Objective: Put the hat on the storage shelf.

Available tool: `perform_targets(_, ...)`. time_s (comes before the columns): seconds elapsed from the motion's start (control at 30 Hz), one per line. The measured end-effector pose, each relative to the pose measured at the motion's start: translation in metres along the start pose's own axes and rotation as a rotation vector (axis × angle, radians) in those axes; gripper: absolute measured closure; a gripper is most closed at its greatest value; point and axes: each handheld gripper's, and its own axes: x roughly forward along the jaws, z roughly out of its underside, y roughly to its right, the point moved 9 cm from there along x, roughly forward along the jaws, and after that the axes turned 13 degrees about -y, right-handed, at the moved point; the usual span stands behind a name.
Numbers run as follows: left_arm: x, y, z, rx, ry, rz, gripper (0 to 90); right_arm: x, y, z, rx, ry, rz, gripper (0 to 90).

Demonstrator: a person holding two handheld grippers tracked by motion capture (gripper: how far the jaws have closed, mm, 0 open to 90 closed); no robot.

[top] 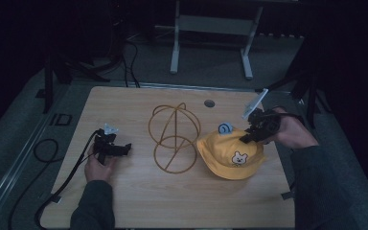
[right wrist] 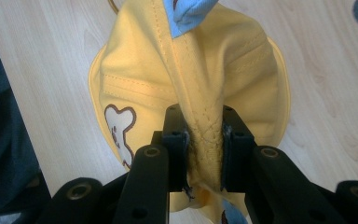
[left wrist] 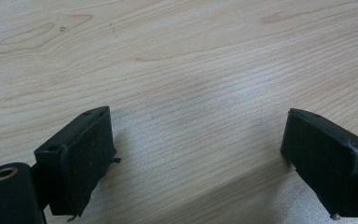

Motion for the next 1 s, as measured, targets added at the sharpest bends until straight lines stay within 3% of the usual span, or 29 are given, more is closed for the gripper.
perform_targets(0.33, 0.0, 0.0, 0.0, 0.0, 0.0, 0.0, 9.2, -0.022, 0.004, 0.005, 0.014, 0.07, 0.024, 75.9)
perform_targets(1.0, 0.0, 0.0, 0.0, 0.0, 0.0, 0.0, 9.2, -0.041, 0.005, 0.008, 0.011, 0.115, 0.031, 76.0)
